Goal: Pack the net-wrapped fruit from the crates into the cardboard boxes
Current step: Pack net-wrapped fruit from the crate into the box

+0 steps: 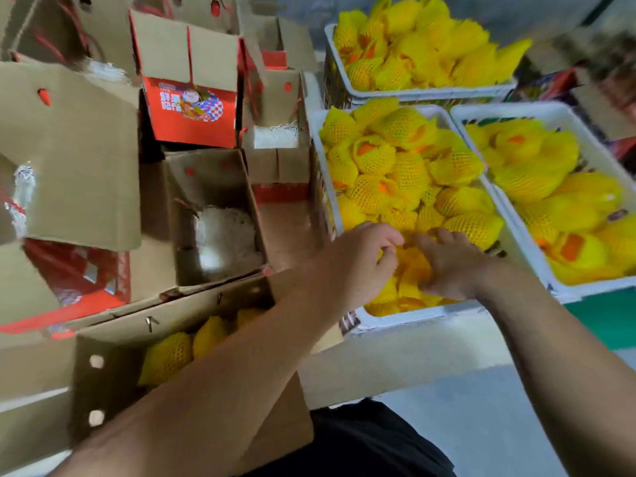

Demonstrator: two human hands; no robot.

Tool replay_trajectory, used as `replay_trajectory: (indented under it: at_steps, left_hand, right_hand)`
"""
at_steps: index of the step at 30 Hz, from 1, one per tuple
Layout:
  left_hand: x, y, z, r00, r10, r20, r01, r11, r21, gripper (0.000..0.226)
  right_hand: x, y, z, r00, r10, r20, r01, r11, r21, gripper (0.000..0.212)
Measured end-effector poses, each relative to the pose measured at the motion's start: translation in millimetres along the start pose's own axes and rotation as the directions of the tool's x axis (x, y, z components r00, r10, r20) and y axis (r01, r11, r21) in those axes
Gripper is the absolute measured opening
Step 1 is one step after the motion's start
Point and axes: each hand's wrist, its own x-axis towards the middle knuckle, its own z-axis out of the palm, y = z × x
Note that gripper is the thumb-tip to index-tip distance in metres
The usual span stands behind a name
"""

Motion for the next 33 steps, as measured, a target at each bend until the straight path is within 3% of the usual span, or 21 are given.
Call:
replay_trajectory:
  at_steps: [2, 3, 6, 10, 12, 14, 17, 19, 21, 23, 24, 25, 26, 28, 33]
  left_hand:
    - [20.9, 6.5, 29.1, 0.987, -0.042, 0.158, 0.026, 0.995, 0.101, 0.030]
    - [28.8, 6.4, 41.1, 0.969, -0.089, 0.229, 0.054, 0.987, 0.154, 0.035]
    - [41.7, -6.6, 62.1, 0.917, -0.213, 0.336, 0.124, 0.956, 0.267, 0.047]
    - [34.9, -21.4, 75.9, 0.916, -0.231, 0.329, 0.031, 0.856, 0.515, 0.074]
    - [28.9, -23.4, 81.1, 0.931, -0.173, 0.321, -0.048, 0.814, 0.578, 0.099]
    - [28.2, -24.3, 81.3, 0.957, -0.093, 0.275, -0.061, 0.862, 0.502, 0.113]
    - [30.2, -21.1, 75.6, 0.989, -0.071, 0.126, 0.044, 0.978, 0.202, 0.098]
    - [28.2, -18.6, 73.2, 0.997, -0.051, 0.061, 0.039, 0.980, 0.194, 0.082]
    - [25.4, -18.2, 72.0, 0.998, -0.052, 0.044, 0.041, 0.975, 0.216, 0.078]
    - [24.3, -17.8, 71.7, 0.998, -0.060, 0.012, 0.057, 0.981, 0.186, 0.078]
    - [24.3, -16.9, 71.6, 0.998, -0.063, -0.013, 0.064, 0.984, 0.167, 0.077]
    - [24.5, -15.9, 71.4, 0.997, -0.068, -0.037, 0.073, 0.986, 0.151, 0.078]
    - [24.8, -15.2, 71.2, 0.996, -0.072, -0.057, 0.080, 0.987, 0.137, 0.078]
    - [24.5, -14.3, 71.2, 0.994, -0.071, -0.078, 0.080, 0.990, 0.119, 0.079]
    - [22.7, -12.0, 70.4, 0.995, -0.035, -0.094, 0.045, 0.993, 0.106, 0.079]
  right_hand:
    - [0.8, 14.9, 5.5, 0.986, -0.015, 0.167, 0.001, 0.996, 0.085, 0.047]
    - [5.5, 20.3, 12.6, 0.983, -0.041, 0.180, 0.016, 0.990, 0.138, 0.046]
    - [18.0, 22.0, 27.4, 0.990, -0.067, 0.123, 0.043, 0.981, 0.191, 0.077]
    - [30.1, 25.5, 35.1, 0.996, -0.091, 0.015, 0.084, 0.963, 0.256, 0.069]
    - [32.1, 34.7, 35.7, 0.994, -0.102, -0.044, 0.110, 0.858, 0.502, 0.066]
    - [32.9, 42.9, 34.3, 0.991, -0.073, -0.108, 0.129, 0.647, 0.751, 0.059]
    - [31.3, 41.2, 32.0, 0.994, -0.093, -0.049, 0.076, 0.319, 0.945, 0.060]
    - [33.7, 45.9, 30.4, 0.981, -0.193, -0.028, 0.086, 0.297, 0.951, 0.066]
    - [39.7, 60.4, 25.1, 0.964, -0.154, -0.217, 0.257, 0.336, 0.906, 0.045]
    - [52.1, 85.6, 23.0, 0.875, 0.011, -0.483, 0.403, 0.536, 0.742, 0.032]
    - [58.6, 97.8, 23.9, 0.830, -0.005, -0.558, 0.387, 0.726, 0.569, 0.041]
    - [64.2, 106.2, 26.1, 0.840, -0.066, -0.538, 0.277, 0.905, 0.321, 0.053]
    - [68.2, 111.1, 30.8, 0.884, -0.091, -0.459, 0.132, 0.990, 0.058, 0.061]
    - [74.1, 115.5, 44.5, 0.931, -0.067, -0.358, -0.038, 0.960, -0.278, 0.064]
    - [75.8, 109.5, 51.0, 0.834, -0.016, -0.552, -0.168, 0.945, -0.281, 0.038]
